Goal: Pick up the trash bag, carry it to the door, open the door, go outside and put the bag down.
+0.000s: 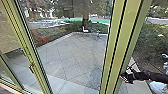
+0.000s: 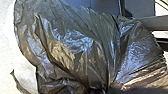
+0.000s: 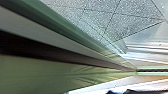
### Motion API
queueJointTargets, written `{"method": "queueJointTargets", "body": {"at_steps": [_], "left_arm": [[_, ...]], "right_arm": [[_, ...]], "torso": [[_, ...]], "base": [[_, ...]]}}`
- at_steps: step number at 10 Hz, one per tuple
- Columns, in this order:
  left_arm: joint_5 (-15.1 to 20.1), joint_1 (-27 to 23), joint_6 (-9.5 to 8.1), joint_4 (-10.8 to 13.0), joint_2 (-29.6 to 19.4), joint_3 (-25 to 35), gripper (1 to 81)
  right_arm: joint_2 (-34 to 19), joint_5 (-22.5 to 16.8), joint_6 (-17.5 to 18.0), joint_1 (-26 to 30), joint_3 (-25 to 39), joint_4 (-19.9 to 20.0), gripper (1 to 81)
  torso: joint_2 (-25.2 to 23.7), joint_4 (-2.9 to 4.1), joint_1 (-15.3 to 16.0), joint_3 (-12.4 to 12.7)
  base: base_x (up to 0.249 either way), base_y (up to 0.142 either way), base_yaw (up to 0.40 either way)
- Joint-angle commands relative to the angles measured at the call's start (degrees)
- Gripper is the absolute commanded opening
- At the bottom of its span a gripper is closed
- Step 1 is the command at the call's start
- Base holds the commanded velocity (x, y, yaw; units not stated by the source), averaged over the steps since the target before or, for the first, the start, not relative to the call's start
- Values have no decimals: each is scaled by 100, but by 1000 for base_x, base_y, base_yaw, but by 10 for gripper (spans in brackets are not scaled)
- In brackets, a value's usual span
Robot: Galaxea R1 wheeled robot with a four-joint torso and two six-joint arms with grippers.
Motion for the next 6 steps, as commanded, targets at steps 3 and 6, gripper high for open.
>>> {"method": "queueJointTargets", "body": {"at_steps": [3,6], "left_arm": [[516,-102,24,-25,-28,24,10],[517,-110,24,-16,-19,24,10]], "right_arm": [[-540,-439,315,1998,405,-590,811],[-690,-1055,60,2271,783,-880,811]], "torso": [[0,0,-2,-2],[2,2,0,-5]], "base": [[0,0,0],[0,0,0]]}}
